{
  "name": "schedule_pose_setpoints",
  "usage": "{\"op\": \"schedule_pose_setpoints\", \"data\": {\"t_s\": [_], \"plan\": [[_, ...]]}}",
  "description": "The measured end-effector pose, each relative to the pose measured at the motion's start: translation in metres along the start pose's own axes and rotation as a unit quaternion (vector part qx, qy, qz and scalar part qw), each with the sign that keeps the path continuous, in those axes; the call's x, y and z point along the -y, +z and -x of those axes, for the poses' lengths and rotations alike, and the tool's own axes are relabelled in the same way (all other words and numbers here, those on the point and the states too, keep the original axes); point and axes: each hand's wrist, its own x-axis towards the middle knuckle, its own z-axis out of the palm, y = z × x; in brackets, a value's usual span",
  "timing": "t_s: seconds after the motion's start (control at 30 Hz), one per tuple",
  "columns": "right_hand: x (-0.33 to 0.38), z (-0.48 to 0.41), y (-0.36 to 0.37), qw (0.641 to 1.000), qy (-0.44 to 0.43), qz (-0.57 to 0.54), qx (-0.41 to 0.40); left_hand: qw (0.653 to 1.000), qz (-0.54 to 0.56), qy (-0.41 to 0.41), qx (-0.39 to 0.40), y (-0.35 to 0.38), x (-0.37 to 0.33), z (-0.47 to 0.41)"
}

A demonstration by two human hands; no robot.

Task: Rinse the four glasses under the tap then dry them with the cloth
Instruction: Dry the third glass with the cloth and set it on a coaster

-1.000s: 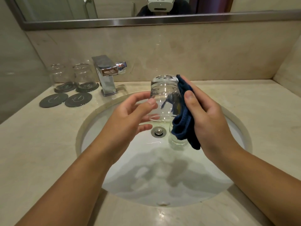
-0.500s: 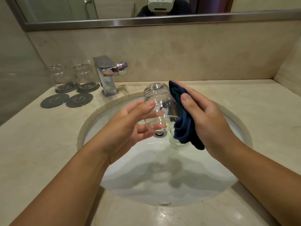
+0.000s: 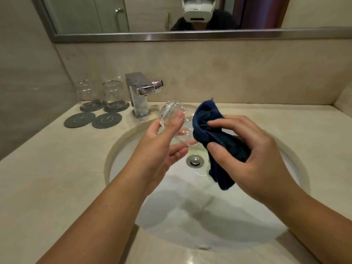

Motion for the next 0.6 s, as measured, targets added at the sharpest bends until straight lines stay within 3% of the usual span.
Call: {"op": "schedule_pose_setpoints", "data": {"t_s": [0.27, 0.6], "plan": [[0.0, -0.002, 0.007, 0.998, -0.062, 0.027, -0.019, 1.0, -0.007, 0.001, 0.002, 0.003, 0.003, -0.002], [0.0, -0.002, 0.01, 0.996, 0.07, -0.036, 0.049, 0.988, -0.13, 0.062, 0.051, 0.001, 0.016, -0.006]]}}
